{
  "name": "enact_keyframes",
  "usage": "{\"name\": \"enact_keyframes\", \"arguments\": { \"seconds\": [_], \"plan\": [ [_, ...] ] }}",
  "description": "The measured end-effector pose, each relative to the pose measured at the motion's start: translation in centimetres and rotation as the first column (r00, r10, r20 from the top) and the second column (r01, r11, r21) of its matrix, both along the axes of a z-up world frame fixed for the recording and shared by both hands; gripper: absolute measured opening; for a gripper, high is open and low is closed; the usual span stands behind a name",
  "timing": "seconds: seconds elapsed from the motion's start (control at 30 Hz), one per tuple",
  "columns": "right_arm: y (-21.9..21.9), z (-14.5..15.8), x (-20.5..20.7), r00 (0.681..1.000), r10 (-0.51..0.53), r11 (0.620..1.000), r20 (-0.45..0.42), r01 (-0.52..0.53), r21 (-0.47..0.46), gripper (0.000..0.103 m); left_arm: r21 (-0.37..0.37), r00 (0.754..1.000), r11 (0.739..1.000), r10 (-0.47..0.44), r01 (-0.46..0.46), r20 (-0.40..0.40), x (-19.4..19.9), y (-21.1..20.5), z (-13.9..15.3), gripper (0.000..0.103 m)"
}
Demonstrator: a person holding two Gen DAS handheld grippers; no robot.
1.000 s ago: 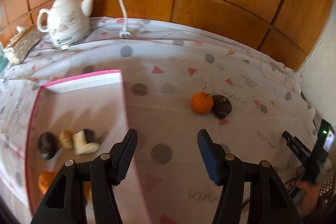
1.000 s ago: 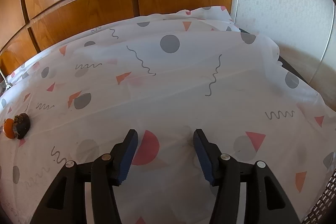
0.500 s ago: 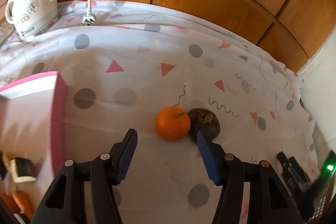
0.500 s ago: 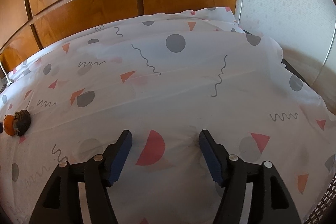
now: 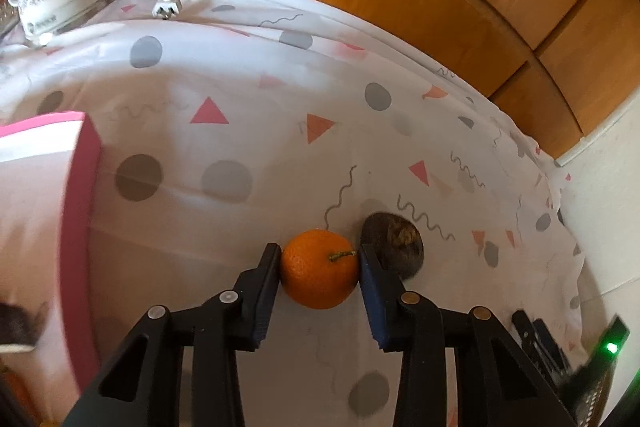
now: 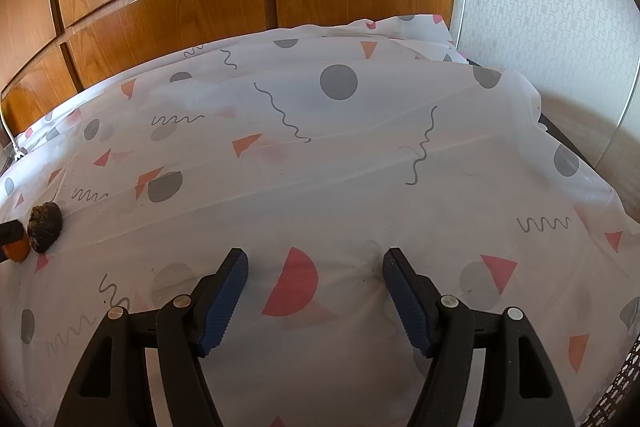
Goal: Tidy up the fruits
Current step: 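Carry the orange into the pink tray and open the left gripper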
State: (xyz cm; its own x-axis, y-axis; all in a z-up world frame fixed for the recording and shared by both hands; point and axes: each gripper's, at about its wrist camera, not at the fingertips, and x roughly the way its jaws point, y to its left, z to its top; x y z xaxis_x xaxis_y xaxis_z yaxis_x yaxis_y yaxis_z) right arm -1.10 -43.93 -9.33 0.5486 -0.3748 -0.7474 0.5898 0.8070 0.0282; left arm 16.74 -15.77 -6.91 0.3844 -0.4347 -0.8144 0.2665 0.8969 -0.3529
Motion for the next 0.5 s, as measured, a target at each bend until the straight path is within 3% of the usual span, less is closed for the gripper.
{"name": "enact_keyframes", "arguments": {
  "seconds": [0.13, 0.5],
  "plan": [
    [0.0, 0.0, 0.0, 1.0, 0.0, 1.0, 0.0, 0.0, 0.0, 0.072, 0.027, 1.0, 1.0, -0.004, 0.004, 0.021, -1.8, 1.2, 1.1, 0.039],
    [0.0, 0.0, 0.0, 1.0, 0.0, 1.0, 0.0, 0.0, 0.0, 0.072, -0.012, 0.996, 0.999, 0.049, -0.048, 0.08, -5.8, 6.8, 4.8, 0.039]
  ]
}}
